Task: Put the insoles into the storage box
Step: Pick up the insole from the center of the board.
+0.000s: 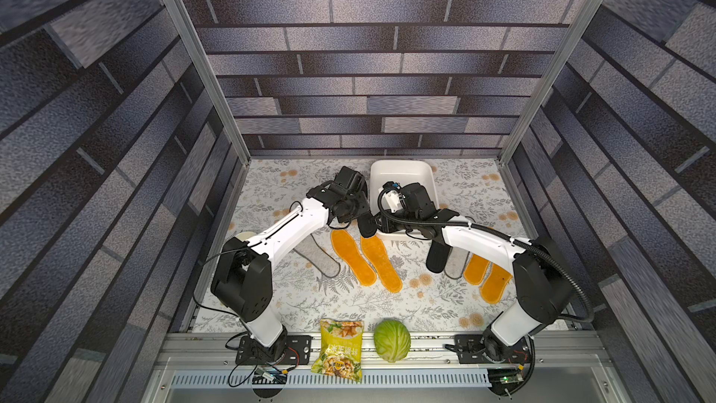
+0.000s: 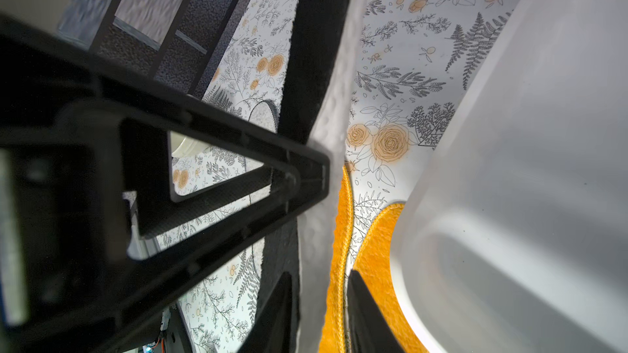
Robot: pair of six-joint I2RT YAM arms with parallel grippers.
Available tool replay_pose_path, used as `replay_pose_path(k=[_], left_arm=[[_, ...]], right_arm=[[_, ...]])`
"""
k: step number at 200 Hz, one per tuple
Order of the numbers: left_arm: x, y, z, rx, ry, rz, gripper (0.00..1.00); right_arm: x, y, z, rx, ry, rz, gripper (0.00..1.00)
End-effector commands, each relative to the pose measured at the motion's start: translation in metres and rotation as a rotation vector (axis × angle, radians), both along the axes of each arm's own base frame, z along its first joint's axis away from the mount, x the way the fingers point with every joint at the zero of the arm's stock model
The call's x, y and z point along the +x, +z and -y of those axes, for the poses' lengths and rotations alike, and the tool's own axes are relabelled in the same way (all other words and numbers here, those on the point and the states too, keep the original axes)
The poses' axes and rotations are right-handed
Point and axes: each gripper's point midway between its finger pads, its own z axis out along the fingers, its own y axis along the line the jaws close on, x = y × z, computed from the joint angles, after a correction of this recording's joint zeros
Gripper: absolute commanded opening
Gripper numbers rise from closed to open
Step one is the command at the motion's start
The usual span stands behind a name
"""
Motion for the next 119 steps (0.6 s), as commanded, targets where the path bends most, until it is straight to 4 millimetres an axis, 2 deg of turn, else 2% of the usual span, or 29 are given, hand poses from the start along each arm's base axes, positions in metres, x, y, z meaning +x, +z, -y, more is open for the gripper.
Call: replay_pose_path(k=[1, 29, 45, 50, 64, 76, 88, 119], left_arm=[[0.000, 0.029, 0.003, -0.021, -0.021, 0.062, 0.50], [0.000, 0.031, 0.003, -0.018, -0.024, 0.067, 0.50], [0.000, 0.031, 0.002, -0.016, -0.020, 0.067, 0.51], [0.000, 0.031, 0.002, -0.016, -0.019, 0.069, 0.54], [0.000, 0.033, -0.001, -0.014, -0.013, 0.076, 0.61], [0.000, 0.036, -0.005, -0.007, 0.003, 0.084, 0.82], [0.001, 0.039, -0.011, 0.008, 0.025, 0.102, 0.99], [0.001, 0.055, -0.038, 0.024, 0.104, 0.162, 1.00]], right_arm=[[0.002, 0.003, -0.006, -0.001, 0.015, 0.004, 0.24], [0.002, 0.003, -0.008, 0.011, 0.018, 0.000, 0.14], [0.001, 0.005, -0.009, 0.023, 0.022, 0.005, 0.03], [0.001, 0.006, -0.009, 0.026, 0.023, 0.005, 0.00], [0.000, 0.006, -0.010, 0.037, 0.031, 0.004, 0.00], [-0.001, 0.006, -0.011, 0.044, 0.034, 0.002, 0.00], [-0.002, 0.007, -0.011, 0.049, 0.035, 0.002, 0.00], [-0.003, 0.007, -0.010, 0.061, 0.030, 0.000, 0.00]])
